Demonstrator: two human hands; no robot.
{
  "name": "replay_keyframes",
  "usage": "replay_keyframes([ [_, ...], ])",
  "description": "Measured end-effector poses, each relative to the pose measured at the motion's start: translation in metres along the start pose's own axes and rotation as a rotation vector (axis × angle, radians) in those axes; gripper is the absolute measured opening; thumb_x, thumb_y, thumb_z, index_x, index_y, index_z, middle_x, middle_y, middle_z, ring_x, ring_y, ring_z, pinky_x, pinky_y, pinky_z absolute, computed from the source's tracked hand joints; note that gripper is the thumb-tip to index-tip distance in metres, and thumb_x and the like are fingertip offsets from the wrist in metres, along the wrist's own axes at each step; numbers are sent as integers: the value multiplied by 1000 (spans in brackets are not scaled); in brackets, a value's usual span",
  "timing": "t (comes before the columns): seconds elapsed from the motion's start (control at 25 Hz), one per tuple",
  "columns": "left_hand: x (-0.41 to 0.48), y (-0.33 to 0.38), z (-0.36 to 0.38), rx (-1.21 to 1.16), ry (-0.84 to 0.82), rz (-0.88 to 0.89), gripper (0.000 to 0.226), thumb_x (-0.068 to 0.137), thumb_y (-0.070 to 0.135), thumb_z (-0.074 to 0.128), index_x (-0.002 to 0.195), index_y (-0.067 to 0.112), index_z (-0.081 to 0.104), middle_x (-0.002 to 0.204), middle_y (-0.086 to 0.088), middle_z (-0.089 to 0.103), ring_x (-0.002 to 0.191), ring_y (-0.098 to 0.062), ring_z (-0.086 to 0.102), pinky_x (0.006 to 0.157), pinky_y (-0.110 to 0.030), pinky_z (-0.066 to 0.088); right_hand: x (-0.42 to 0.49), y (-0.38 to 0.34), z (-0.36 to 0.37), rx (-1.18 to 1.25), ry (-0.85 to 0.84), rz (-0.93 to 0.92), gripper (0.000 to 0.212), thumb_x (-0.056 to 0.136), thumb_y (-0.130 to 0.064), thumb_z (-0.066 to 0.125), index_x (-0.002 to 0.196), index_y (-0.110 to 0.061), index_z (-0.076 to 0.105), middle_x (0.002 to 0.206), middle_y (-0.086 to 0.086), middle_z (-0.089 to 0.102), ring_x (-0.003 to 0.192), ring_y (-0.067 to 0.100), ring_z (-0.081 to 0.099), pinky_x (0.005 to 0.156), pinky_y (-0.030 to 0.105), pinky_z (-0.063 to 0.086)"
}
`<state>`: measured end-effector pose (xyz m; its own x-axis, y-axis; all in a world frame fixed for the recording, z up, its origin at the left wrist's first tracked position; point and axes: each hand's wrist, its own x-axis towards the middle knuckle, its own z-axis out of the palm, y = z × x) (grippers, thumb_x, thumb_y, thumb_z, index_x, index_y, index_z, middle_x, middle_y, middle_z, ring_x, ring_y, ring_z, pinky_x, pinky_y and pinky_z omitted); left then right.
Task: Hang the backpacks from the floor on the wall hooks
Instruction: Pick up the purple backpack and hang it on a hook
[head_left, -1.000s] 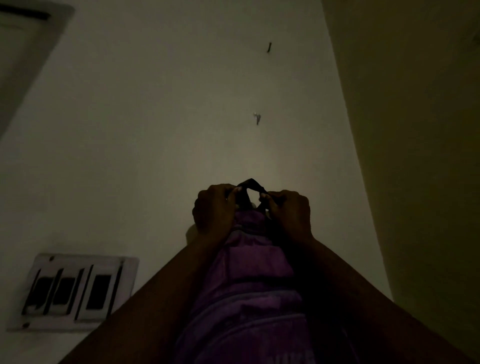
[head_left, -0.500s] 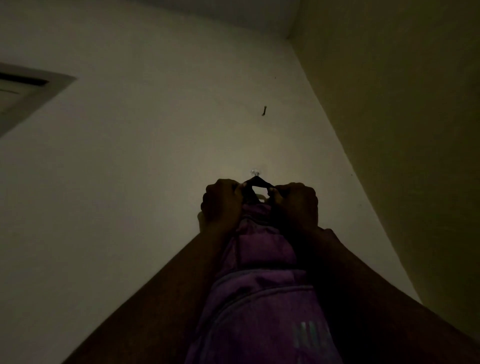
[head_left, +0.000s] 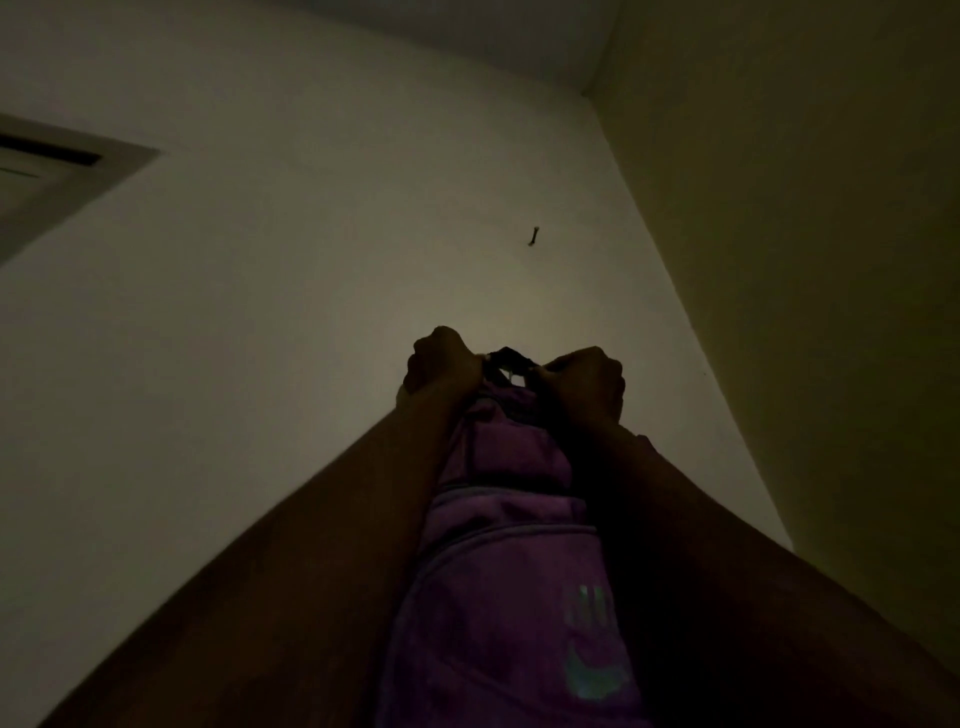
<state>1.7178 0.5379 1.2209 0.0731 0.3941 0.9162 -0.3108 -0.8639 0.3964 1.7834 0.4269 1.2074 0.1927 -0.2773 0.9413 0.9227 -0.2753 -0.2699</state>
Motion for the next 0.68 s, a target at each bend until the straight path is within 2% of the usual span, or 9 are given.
replay_keyframes([
  [0.12,-7,-7,-4,-11,-45,-26,28,81,20,66,98,-3,64,109,-19,66,96,-32,64,69,-31,48,-9,1,-1,61,-20,110,19,68,-24,76,71,-5,75,70,10,72,52,15,60,54,29,56],
  [0.24,-17,-13,-8,-18,-123,-16,38,76,33,71,96,0,68,98,-15,67,87,-29,65,66,-29,47,-24,5,-3,95,-89,165,18,70,-27,75,66,-10,74,64,5,70,44,5,51,43,14,43],
  [0.32,-21,-9,-18,-6,-176,-48,40,73,35,75,94,2,69,95,-15,67,87,-26,64,72,-28,51,-32,4,-7,159,-131,163,21,74,-30,74,76,-10,75,75,7,72,50,7,53,49,15,43],
  [0.4,-25,-7,-29,20,-255,-33,39,77,27,74,105,0,70,110,-17,69,103,-27,64,84,-29,50,-39,3,-17,164,-184,167,31,79,-37,68,85,-7,75,88,13,74,65,15,61,61,21,47],
  [0.52,-45,-9,-47,48,-337,50,36,85,28,65,113,5,68,121,-15,66,113,-25,60,83,-23,44,-48,-6,-33,54,-314,140,39,88,-39,55,95,-4,72,102,17,71,93,28,65,80,32,50],
  [0.68,-81,-13,-60,-21,-355,91,39,91,36,54,122,14,62,131,-7,61,118,-22,56,84,-18,36,-71,-23,-55,23,-350,128,39,94,-37,45,107,-9,67,115,14,67,106,28,60,84,25,43],
])
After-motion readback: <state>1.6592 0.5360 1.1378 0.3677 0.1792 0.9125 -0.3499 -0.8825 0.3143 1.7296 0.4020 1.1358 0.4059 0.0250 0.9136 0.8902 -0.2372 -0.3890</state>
